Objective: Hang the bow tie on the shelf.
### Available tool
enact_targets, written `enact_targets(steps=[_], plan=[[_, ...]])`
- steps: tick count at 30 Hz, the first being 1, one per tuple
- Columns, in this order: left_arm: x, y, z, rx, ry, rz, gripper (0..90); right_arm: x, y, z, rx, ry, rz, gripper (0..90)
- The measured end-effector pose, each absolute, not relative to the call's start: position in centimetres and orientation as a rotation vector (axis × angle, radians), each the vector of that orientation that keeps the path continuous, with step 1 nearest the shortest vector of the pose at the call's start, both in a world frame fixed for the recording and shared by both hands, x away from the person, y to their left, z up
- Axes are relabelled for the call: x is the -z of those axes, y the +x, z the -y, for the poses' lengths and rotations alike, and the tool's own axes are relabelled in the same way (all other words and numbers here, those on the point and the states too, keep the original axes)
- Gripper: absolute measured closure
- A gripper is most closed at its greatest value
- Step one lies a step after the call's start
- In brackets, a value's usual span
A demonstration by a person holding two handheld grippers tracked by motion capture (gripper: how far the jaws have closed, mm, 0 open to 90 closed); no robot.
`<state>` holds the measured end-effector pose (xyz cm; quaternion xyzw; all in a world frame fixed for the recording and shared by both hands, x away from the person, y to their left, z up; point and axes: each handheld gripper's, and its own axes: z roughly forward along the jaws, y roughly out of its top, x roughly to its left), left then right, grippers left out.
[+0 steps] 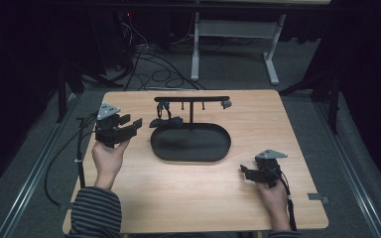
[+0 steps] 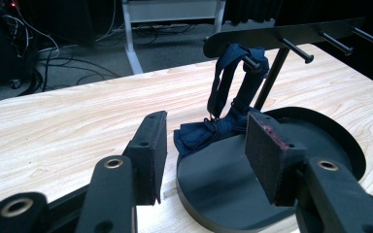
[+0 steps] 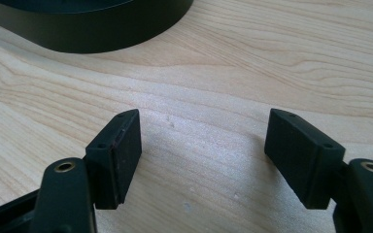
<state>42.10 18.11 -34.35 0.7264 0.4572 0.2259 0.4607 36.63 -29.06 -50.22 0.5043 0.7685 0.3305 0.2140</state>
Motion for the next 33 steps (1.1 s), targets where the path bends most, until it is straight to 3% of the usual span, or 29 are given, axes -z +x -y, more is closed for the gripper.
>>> enact_targets(steps=[33], plan=[[35.8, 39.6, -20.1, -0.532, 1.771, -1.153, 50.0, 50.2, 36.6, 29.0, -0.912, 1.401, -2.131, 30.8]])
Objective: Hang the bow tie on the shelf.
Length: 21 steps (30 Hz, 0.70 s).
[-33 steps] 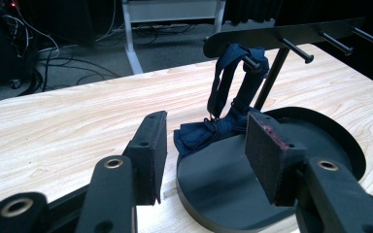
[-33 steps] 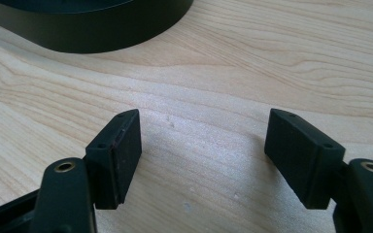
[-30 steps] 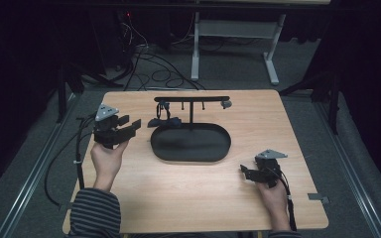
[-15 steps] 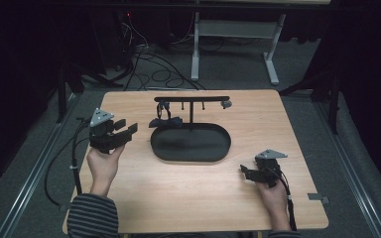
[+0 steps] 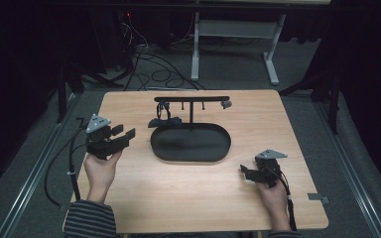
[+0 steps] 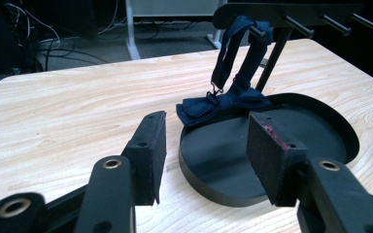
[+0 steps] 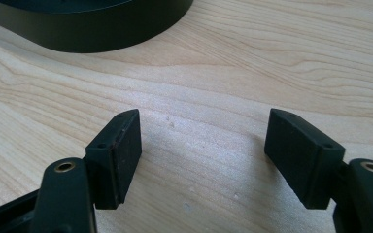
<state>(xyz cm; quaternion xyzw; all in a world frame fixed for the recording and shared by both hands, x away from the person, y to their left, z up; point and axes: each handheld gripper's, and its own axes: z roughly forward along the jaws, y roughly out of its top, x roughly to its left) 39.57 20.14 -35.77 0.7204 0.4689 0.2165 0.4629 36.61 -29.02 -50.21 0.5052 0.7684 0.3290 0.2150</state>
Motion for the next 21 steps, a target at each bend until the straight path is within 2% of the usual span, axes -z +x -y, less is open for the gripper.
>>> enact_targets(steps=[21], plan=[[36.8, 38.3, -20.8, -0.513, 1.760, -1.166, 49.5, 50.2, 36.6, 29.0, -0.910, 1.400, -2.131, 30.8]])
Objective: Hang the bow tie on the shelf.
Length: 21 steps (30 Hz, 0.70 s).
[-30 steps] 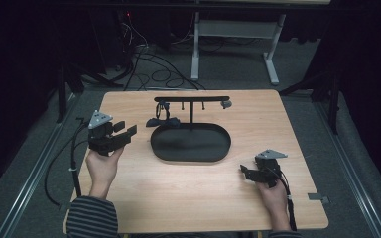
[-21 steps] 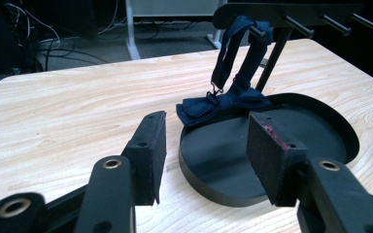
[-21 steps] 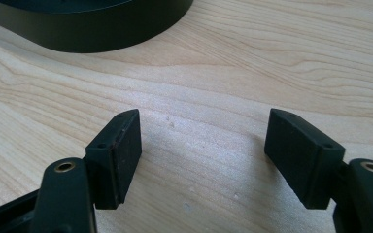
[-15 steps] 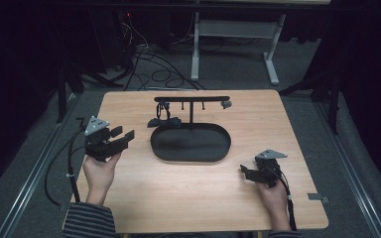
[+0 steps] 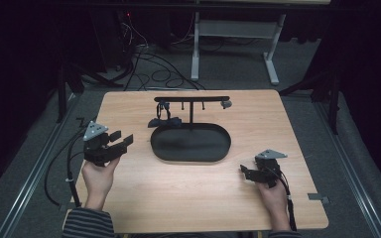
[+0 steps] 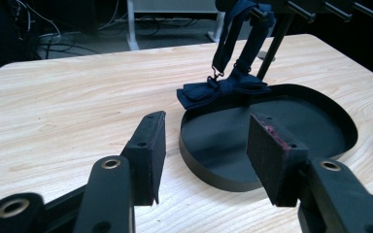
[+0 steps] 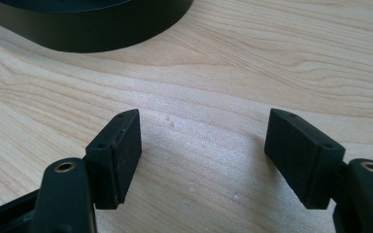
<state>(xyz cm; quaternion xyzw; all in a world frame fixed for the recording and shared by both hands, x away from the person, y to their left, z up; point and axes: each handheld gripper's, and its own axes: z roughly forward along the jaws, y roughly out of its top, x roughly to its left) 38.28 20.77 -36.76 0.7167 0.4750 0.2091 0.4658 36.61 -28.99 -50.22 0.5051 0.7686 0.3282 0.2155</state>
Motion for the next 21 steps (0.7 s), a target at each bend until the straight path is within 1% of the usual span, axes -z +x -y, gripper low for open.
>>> enact_targets(steps=[10, 21], plan=[[37.3, 37.7, -20.9, -0.476, 1.747, -1.166, 49.4, 50.2, 36.6, 29.0, -0.909, 1.400, -2.131, 30.8], [37.8, 37.4, -21.2, -0.472, 1.743, -1.180, 49.4, 50.2, 36.6, 29.0, -0.909, 1.402, -2.130, 30.8]])
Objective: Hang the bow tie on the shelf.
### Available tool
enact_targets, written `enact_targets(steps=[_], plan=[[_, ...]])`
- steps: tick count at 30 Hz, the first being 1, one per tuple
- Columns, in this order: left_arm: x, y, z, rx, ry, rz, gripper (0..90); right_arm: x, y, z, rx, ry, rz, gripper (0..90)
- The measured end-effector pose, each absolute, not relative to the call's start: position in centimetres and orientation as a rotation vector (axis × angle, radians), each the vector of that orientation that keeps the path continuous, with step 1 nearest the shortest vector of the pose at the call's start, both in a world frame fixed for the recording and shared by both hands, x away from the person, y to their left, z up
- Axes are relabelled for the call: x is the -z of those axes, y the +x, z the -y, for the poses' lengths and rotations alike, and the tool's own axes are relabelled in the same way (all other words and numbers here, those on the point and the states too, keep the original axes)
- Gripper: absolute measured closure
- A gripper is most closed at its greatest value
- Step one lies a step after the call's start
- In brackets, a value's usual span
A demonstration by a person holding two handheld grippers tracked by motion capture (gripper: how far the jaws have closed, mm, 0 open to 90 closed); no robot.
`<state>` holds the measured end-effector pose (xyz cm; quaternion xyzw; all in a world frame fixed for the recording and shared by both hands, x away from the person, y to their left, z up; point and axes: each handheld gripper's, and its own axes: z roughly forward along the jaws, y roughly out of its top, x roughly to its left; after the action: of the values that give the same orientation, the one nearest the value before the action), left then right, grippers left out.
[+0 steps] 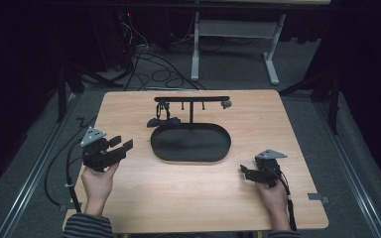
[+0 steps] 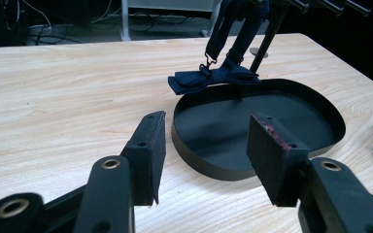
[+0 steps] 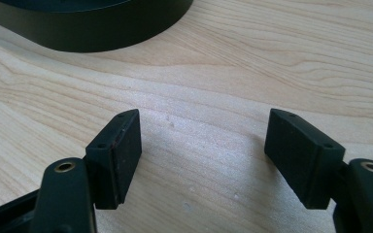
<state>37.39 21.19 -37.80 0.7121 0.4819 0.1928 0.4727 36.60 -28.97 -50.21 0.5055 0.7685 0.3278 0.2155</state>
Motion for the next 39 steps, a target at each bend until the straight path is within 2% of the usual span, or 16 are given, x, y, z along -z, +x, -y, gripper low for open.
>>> enact_targets(steps=[39], plan=[[41.6, 36.3, -21.3, -0.421, 1.777, -1.220, 49.1, 50.2, 36.6, 29.0, -0.906, 1.399, -2.131, 30.9]])
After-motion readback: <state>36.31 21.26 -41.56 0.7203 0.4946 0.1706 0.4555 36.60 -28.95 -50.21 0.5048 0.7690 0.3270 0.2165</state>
